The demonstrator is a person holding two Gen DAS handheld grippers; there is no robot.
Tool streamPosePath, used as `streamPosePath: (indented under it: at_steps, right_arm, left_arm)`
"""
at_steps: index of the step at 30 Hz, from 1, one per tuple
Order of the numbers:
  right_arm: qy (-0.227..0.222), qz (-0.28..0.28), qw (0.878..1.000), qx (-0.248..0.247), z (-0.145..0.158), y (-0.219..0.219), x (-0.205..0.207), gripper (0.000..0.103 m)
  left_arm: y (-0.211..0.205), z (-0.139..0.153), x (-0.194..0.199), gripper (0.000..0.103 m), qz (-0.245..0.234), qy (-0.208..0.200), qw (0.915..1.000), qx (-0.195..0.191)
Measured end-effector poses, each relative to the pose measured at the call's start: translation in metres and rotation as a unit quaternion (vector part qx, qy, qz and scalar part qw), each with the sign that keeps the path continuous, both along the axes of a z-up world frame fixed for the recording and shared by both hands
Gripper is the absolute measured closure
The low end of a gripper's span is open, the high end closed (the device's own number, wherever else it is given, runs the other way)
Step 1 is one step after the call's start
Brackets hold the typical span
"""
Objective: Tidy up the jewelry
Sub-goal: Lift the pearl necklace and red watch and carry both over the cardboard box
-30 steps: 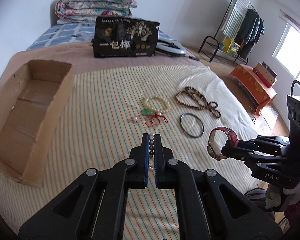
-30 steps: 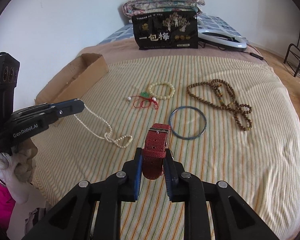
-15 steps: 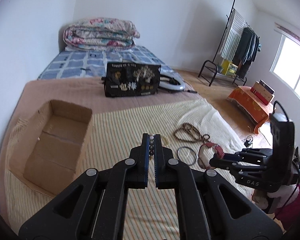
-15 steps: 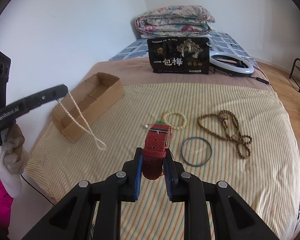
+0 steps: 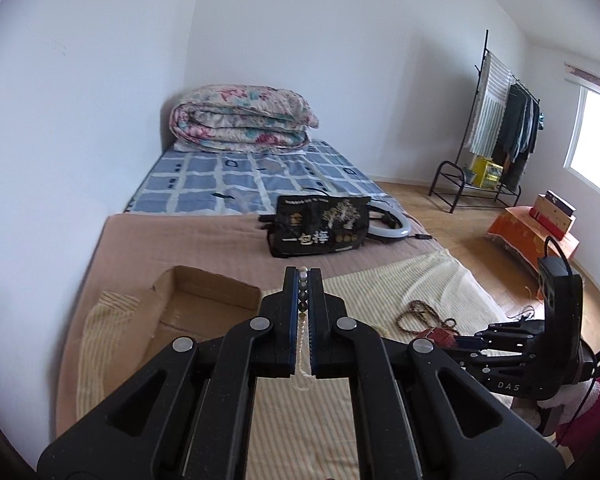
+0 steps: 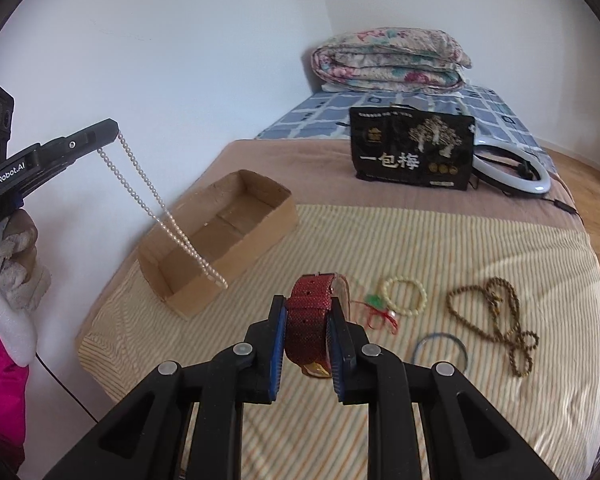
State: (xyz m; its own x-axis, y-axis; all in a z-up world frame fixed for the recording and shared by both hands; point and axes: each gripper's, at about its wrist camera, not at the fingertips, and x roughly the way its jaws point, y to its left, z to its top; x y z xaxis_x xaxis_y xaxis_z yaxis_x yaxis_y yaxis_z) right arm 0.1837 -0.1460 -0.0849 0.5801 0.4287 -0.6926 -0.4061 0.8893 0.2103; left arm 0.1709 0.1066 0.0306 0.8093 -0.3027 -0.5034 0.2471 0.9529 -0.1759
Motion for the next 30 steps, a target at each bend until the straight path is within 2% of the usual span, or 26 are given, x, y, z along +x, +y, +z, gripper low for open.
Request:
streamPosePath:
  at_steps: [8,15,21,30]
  right_arm:
    - [-0.008,0.040,0.999,0.000,0.009,0.046,0.027,0.085]
    - [-0.006,0.076,0.997,0.006,0.008,0.091,0.054,0.085]
    - [0.007,0.092,0.996,0.011,-0.003,0.122,0.081,0.085]
    - [0.019,0.098,0.995,-0.007,-0.026,0.159,0.113,0.085]
  left_arm:
    - [0.034,-0.011,0.010,0.101,0.030,0.004,0.9995,0.006]
    - [0.065,-0.031,0.019,0.101,0.046,0.021,0.9987,-0.004]
    - [0.080,-0.049,0.023,0.101,0.052,0.035,0.9980,0.005]
    - [0.102,-0.082,0.030,0.101,0.070,0.064,0.9954,0.011]
